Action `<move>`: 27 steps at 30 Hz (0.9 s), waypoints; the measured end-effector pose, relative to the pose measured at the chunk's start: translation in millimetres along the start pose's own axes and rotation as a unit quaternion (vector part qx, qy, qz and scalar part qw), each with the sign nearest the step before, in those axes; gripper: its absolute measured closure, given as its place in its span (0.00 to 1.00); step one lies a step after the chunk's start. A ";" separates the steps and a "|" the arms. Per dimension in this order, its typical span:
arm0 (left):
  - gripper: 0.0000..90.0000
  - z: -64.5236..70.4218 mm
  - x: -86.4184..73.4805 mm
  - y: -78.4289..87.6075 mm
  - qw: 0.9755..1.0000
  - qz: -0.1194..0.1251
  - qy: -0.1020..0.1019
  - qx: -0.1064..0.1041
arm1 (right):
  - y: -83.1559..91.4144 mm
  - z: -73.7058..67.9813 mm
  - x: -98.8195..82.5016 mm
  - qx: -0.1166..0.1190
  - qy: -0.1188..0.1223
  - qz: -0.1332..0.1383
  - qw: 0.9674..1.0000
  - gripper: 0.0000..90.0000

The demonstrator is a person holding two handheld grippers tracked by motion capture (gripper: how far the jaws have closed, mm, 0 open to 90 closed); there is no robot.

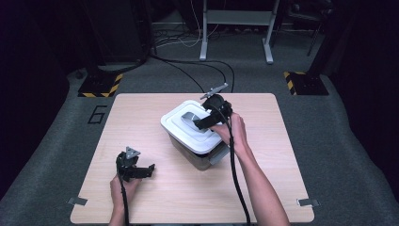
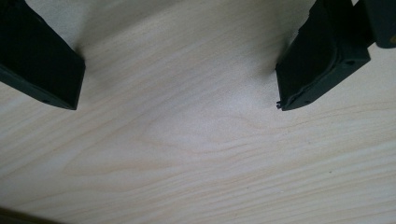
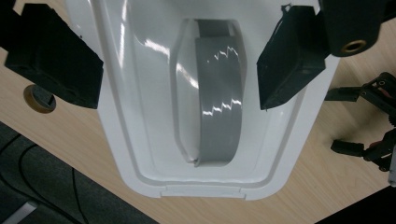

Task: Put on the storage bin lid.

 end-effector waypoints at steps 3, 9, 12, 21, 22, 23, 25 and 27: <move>0.01 0.0 0.0 0.0 1.000 0.000 0.000 0.000 | 10.8 9.6 -4.8 -0.008 -0.013 0.015 1.000 0.08; 0.01 -0.1 0.0 0.0 1.000 0.000 -0.001 0.000 | 29.1 31.9 -19.2 -0.036 -0.033 0.043 0.998 0.01; 0.01 -0.1 0.0 0.0 1.000 0.000 -0.001 0.000 | 36.8 43.1 -31.7 -0.046 -0.048 0.051 0.996 0.00; 0.01 0.0 0.1 0.0 1.000 0.000 0.000 0.000 | 56.8 82.2 -82.6 -0.062 -0.087 0.063 0.992 0.00; 0.01 0.0 0.0 0.0 1.000 0.000 0.000 0.000 | 58.5 87.5 -91.9 -0.067 -0.094 0.060 0.992 0.00; 0.01 -0.1 0.0 0.0 1.000 0.000 0.000 0.001 | 59.3 91.9 -99.4 -0.070 -0.097 0.057 0.991 0.00; 0.01 -0.1 0.0 0.0 1.000 0.000 -0.001 0.000 | 60.3 98.3 -112.0 -0.073 -0.107 0.056 0.990 0.00; 0.01 0.3 -0.4 0.4 1.000 -0.003 -0.001 -0.002 | 60.4 103.6 -126.3 -0.072 -0.116 0.056 0.989 0.00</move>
Point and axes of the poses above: each handheld gripper's, and its own axes: y roughly backward along the jaws, x roughly out of its top, z roughly to its right, the point moved 10 cm from there along -y, roughly forward along the jaws, and after that the axes turned 4 degrees about -x, right-handed, at the moved point
